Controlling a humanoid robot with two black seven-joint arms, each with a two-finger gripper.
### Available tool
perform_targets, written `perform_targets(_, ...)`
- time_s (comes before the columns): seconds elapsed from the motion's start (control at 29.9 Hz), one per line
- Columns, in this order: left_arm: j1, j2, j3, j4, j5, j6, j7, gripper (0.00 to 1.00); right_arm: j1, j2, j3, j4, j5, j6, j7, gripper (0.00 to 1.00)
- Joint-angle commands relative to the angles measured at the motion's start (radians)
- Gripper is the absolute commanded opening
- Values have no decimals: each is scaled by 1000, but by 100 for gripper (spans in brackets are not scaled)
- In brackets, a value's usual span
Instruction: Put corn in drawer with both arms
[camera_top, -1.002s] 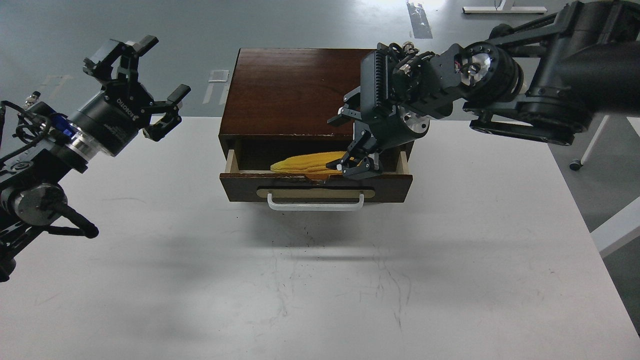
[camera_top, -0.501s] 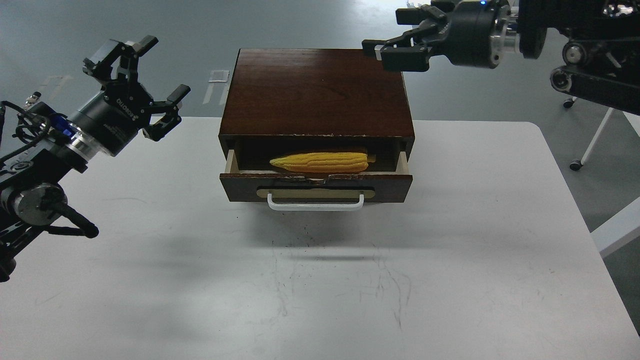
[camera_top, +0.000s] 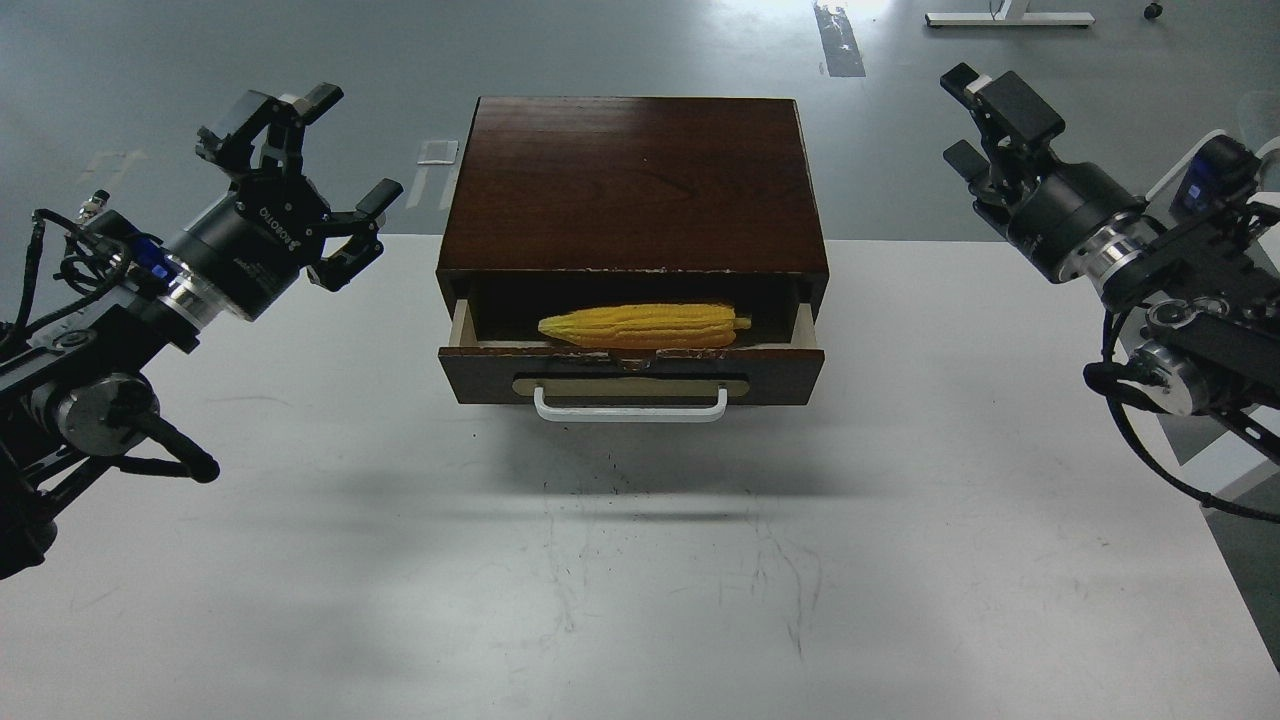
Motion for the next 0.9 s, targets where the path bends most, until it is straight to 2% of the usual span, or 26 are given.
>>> perform_targets(0.0, 1, -5, 0, 3, -1, -1, 0, 99, -76, 26, 21, -12, 154, 11, 0, 100)
perform_targets(0.13, 2, -6, 0, 3, -2, -7, 0, 99, -111, 29, 21, -25, 292, 76, 0, 100)
perform_targets(0.27, 11, -8, 2, 13, -4, -15, 15, 99, -154, 31, 22, -62, 363, 247, 0, 100)
perform_targets(0.37, 20, -12, 2, 14, -5, -33, 25, 99, -177, 34, 24, -76, 372, 318, 0, 100)
perform_targets(0.47, 36, -17, -1, 22, -16, -91, 61, 99, -195, 55, 25, -90, 372, 346, 0, 100)
perform_targets(0.87, 40, -39, -9, 26, -16, -101, 65, 99, -199, 57, 42, -85, 372, 350, 0, 100)
